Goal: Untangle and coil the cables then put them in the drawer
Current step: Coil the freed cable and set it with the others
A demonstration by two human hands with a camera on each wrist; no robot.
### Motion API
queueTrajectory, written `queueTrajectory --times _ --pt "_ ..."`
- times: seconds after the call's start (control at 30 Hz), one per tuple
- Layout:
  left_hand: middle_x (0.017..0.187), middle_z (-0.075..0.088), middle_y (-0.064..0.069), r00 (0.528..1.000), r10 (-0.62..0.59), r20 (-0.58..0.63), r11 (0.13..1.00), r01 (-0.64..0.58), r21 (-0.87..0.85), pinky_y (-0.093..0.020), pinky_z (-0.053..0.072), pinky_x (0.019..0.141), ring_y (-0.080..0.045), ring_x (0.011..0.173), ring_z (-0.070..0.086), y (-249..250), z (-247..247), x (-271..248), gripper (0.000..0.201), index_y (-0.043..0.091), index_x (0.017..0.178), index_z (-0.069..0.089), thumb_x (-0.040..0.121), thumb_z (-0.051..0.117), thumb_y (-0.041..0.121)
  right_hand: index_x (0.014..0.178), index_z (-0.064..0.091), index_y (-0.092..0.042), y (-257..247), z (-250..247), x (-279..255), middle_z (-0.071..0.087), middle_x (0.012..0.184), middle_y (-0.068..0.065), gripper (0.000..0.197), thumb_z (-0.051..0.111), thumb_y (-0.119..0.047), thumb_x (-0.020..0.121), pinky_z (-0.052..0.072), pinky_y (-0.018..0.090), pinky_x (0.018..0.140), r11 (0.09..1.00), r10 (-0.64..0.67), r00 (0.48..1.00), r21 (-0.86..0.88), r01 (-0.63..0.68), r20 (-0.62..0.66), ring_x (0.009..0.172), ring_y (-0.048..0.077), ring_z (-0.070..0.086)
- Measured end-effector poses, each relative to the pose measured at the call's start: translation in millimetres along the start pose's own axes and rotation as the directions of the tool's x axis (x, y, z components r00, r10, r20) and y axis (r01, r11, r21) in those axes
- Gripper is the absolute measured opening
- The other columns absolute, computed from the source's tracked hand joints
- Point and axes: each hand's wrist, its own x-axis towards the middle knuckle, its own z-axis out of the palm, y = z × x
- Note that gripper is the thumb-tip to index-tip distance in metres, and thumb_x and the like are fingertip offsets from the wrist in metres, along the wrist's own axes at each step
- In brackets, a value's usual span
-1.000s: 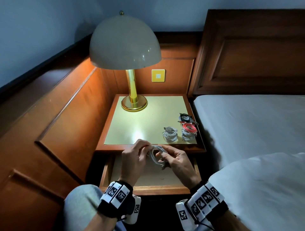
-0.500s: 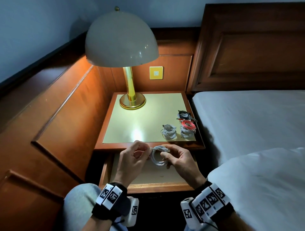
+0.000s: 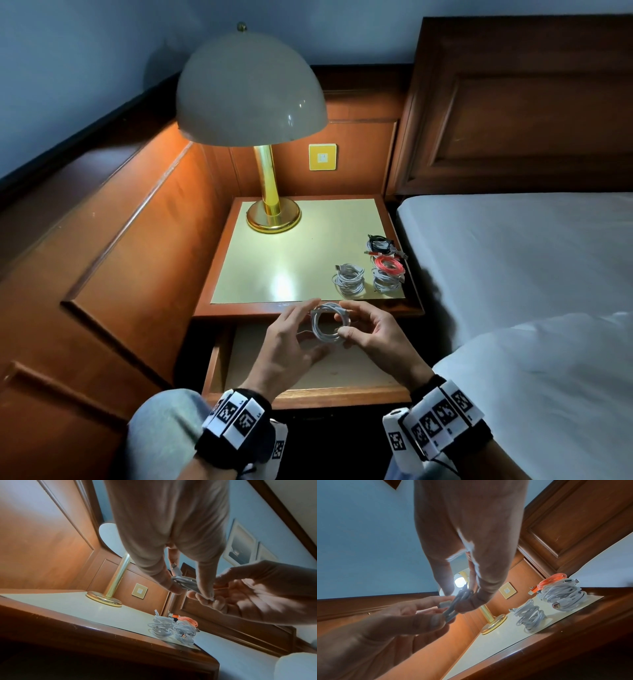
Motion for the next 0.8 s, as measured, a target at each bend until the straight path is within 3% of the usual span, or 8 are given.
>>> queueTrajectory --times 0.13,0.23,0.37,0.53,0.6,0.7,0.73,0.8 --pt "0.13 0.06 0.006 0.998 0.003 0.068 1.0 -0.005 0.027 -0.018 0.05 0.099 -0.003 0.115 0.061 -8 9 8 0.082 0.025 0.138 0.057 0.066 0.092 0.04 0.117 0.067 -0.026 8 -7 4 0.074 0.109 0.005 0.041 0.07 0.002 0.087 0.059 0.032 0.072 0.997 0.0 1.0 -0.081 -0.002 -0.022 0.079 0.016 0.071" --pt "0.128 0.058 0.002 0.995 -0.009 0.1 0.998 0.003 0.06 -0.023 0.054 0.095 -0.011 0.111 0.062 -13 17 18 0.083 0.023 0.138 0.058 0.065 0.091 0.046 0.116 0.067 -0.024 12 -13 9 0.075 0.107 0.004 0.039 0.07 0.001 0.086 0.059 0.034 0.076 0.994 0.013 0.999 -0.109 -0.018 -0.044 0.081 0.016 0.072" --pt "0.125 0.056 0.002 0.989 -0.017 0.145 0.994 0.001 0.107 -0.029 0.055 0.094 -0.012 0.106 0.064 -19 27 37 0.081 0.024 0.135 0.058 0.066 0.091 0.049 0.112 0.07 -0.029 14 -25 19 0.076 0.103 -0.002 0.031 0.071 -0.018 0.083 0.06 0.042 0.087 0.984 0.045 0.995 -0.169 -0.06 -0.09 0.087 0.015 0.072" --pt "0.127 0.057 0.003 0.988 -0.037 0.151 0.985 0.011 0.172 -0.018 0.047 0.095 -0.01 0.11 0.059 -25 36 73 0.08 0.025 0.136 0.058 0.067 0.09 0.048 0.119 0.069 -0.025 13 -46 40 0.072 0.105 -0.004 0.031 0.071 -0.03 0.088 0.058 0.043 0.092 0.963 0.073 0.984 -0.244 -0.111 -0.159 0.099 0.017 0.069" --pt "0.126 0.057 0.002 0.991 -0.041 0.129 0.983 0.017 0.183 -0.017 0.049 0.09 -0.012 0.107 0.06 -31 40 91 0.078 0.022 0.135 0.059 0.067 0.091 0.046 0.12 0.067 -0.022 12 -58 50 0.07 0.103 -0.004 0.027 0.069 -0.024 0.093 0.06 0.034 0.088 0.948 0.048 0.979 -0.3 -0.107 -0.199 0.096 0.017 0.068" --pt "0.123 0.056 0.001 0.993 -0.054 0.103 0.979 0.032 0.203 -0.021 0.05 0.092 -0.012 0.104 0.06 -39 47 116 0.075 0.02 0.135 0.058 0.07 0.09 0.041 0.123 0.065 -0.016 13 -79 63 0.068 0.106 -0.001 0.031 0.069 -0.02 0.093 0.051 0.009 0.079 0.876 -0.085 0.952 -0.478 -0.069 -0.293 0.091 0.011 0.066" --pt "0.123 0.056 0.0 0.993 -0.06 0.098 0.977 0.038 0.212 -0.025 0.05 0.095 -0.013 0.106 0.059 -43 50 122 0.075 0.02 0.135 0.057 0.071 0.089 0.041 0.124 0.065 -0.014 14 -86 67 0.066 0.109 0.0 0.034 0.07 -0.02 0.092 0.048 0.009 0.08 0.837 -0.133 0.938 -0.543 -0.065 -0.319 0.092 0.012 0.065" --pt "0.125 0.056 -0.002 0.992 -0.083 0.095 0.973 0.061 0.222 -0.03 0.049 0.1 -0.016 0.112 0.057 -51 55 135 0.075 0.02 0.136 0.056 0.073 0.087 0.044 0.127 0.062 -0.014 18 -100 76 0.062 0.116 0.002 0.041 0.072 -0.025 0.089 0.046 0.02 0.091 0.76 -0.19 0.917 -0.644 -0.088 -0.35 0.105 0.017 0.06"
